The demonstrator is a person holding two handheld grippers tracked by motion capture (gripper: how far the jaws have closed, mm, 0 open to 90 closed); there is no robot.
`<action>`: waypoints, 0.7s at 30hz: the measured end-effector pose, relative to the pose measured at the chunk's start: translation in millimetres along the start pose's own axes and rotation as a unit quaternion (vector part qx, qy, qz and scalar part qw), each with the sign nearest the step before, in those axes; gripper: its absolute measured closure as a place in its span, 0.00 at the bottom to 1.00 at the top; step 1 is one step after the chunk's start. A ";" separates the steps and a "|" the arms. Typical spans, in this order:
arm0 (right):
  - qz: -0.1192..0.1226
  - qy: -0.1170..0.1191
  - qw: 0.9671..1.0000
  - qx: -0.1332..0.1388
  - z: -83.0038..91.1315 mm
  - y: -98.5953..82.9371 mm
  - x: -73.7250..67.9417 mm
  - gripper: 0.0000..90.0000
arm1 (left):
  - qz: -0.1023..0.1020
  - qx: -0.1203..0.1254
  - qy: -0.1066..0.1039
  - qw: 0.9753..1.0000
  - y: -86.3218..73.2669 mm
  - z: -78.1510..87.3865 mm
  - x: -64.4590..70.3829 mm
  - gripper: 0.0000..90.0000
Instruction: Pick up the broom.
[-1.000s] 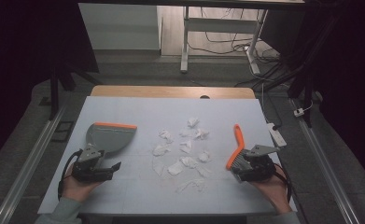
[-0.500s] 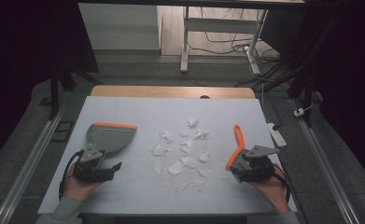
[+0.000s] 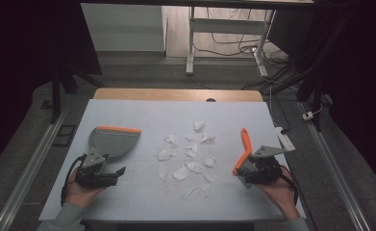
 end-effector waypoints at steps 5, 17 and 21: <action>-0.019 -0.018 0.999 -0.030 3.1 14.7 6.2 0.33 | 0.000 -0.002 -0.001 1.000 0.2 -1.5 0.7 0.23; -0.077 -0.058 0.994 -0.053 -0.7 42.1 38.8 0.33 | -0.003 -0.005 0.002 1.000 -0.2 -2.4 0.9 0.23; -0.101 -0.062 0.990 -0.072 -9.5 46.8 50.6 0.33 | -0.002 -0.005 0.003 1.000 -0.5 -2.3 0.3 0.24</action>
Point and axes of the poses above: each handheld gripper's, and its own axes: z roughly backward along the jaws, y roughly out of its top, x roughly to its right, the point moved 10 cm from there along -z, roughly forward along the jaws, and after that the axes turned 4 degrees about -z, right-handed, at the moved point
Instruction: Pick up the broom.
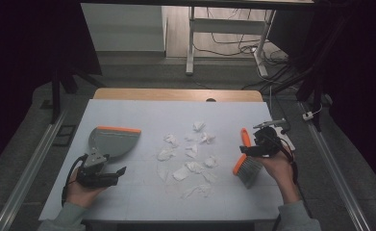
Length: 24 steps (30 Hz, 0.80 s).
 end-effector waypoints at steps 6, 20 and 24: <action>-0.033 -0.001 0.999 -0.042 -19.4 7.4 10.1 0.34 | 0.011 0.007 0.002 1.000 1.6 3.5 -2.1 0.24; -0.111 -0.045 0.980 -0.159 -56.4 -1.3 37.7 0.36 | -0.012 0.001 -0.009 1.000 0.1 0.6 6.2 0.24; -0.137 -0.052 0.971 -0.188 -62.9 -9.2 40.9 0.37 | -0.021 0.001 -0.011 1.000 0.1 0.3 9.7 0.24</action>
Point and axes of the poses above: each handheld gripper's, and its own axes: z roughly backward along the jaws, y roughly out of its top, x roughly to its right, the point moved 10 cm from there along -z, roughly forward along the jaws, and after that the axes turned 4 degrees about -z, right-handed, at the moved point
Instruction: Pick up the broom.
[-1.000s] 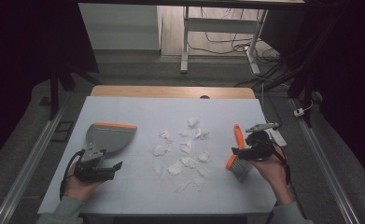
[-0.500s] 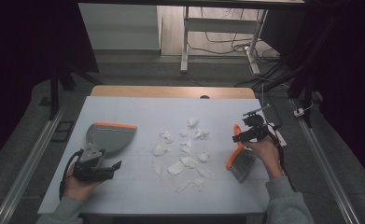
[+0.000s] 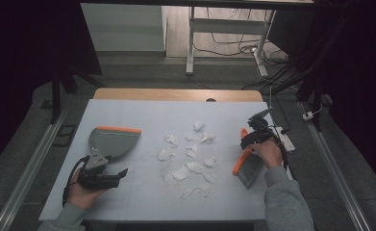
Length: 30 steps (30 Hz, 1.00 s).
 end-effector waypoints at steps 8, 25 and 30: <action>-0.008 -0.024 0.999 -0.029 -9.6 -6.8 -1.5 0.45 | -0.001 0.003 0.001 1.000 0.5 1.3 0.5 0.24; -0.043 -0.048 0.997 -0.040 -7.7 -10.1 -4.4 0.78 | -0.001 0.002 0.002 1.000 -0.3 1.4 0.6 0.24; -0.023 -0.030 0.999 -0.039 -6.7 -12.2 -4.0 0.78 | 0.001 0.002 0.002 1.000 -0.1 1.2 -0.4 0.24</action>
Point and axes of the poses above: each handheld gripper's, and its own axes: z roughly backward along the jaws, y roughly out of its top, x roughly to its right, the point moved 10 cm from there along -z, roughly forward along the jaws, and after that the axes turned 4 degrees about -z, right-handed, at the moved point
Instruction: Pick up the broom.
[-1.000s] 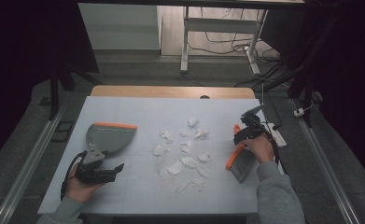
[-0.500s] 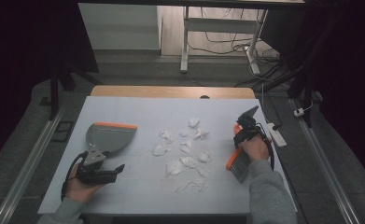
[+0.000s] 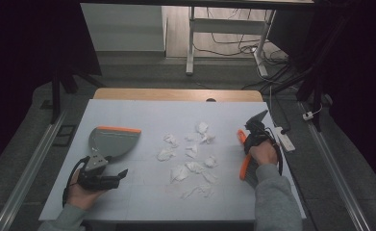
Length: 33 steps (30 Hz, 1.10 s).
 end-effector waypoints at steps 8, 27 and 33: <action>0.027 0.075 0.997 0.019 17.0 -4.8 -0.5 0.79 | 0.002 0.000 0.001 1.000 -0.1 -0.1 -1.0 0.24; 0.036 0.247 0.957 0.145 75.2 -6.5 -12.4 0.79 | 0.004 -0.004 0.006 1.000 1.5 -4.6 -1.8 0.24; 0.055 0.272 0.940 0.196 89.0 -5.5 -28.0 0.79 | 0.009 0.001 0.001 1.000 7.5 -7.2 1.4 0.25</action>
Point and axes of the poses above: each handheld gripper's, and its own axes: z roughly backward along the jaws, y roughly out of its top, x roughly to its right, the point moved 10 cm from there along -z, roughly forward along the jaws, and after that the axes turned 4 degrees about -z, right-handed, at the moved point
